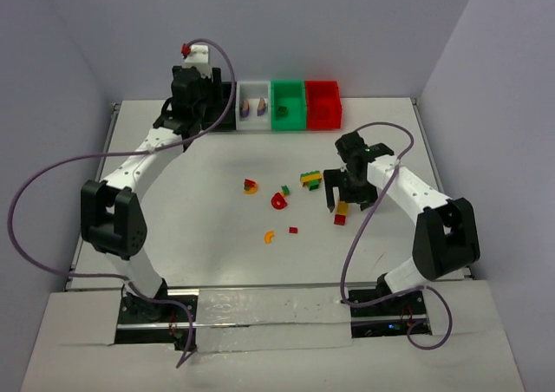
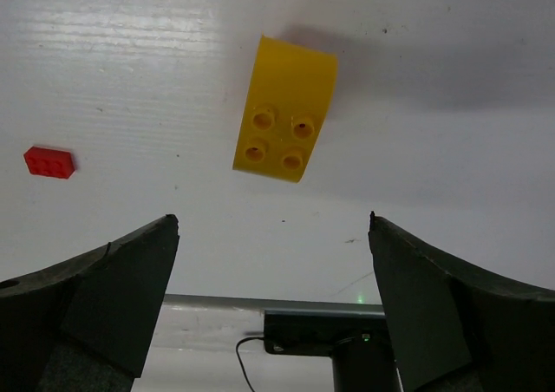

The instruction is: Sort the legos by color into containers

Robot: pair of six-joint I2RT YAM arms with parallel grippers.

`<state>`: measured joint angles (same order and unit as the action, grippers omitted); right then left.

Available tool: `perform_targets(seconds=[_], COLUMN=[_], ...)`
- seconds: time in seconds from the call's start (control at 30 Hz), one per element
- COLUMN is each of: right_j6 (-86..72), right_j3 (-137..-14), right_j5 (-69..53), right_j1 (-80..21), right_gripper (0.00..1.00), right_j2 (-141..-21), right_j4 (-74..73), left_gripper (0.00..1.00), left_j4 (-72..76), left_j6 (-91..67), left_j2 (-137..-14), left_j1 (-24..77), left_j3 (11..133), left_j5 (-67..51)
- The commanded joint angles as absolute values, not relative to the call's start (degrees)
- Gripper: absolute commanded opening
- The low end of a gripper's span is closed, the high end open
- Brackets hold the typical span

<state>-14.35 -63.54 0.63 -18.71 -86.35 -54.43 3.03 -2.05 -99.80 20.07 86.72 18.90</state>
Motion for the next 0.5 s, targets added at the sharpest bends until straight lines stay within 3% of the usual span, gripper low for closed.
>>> perform_targets(seconds=[0.0,0.47], right_j6=[-16.5,-16.5], right_j3=[-66.4,-71.1], right_j5=[1.9,2.7], right_j1=[-17.6,-15.6], right_gripper=[0.93,0.72], right_j2=[-89.6,-98.1], right_j4=[-54.4,-55.4], left_gripper=[0.74,0.74], left_j4=[2.3,1.9], left_j6=[-5.9,-7.4], left_j2=[-93.8,-89.6], left_j1=[19.3,18.6], left_j3=[81.8,75.0], left_j5=[22.0,20.6])
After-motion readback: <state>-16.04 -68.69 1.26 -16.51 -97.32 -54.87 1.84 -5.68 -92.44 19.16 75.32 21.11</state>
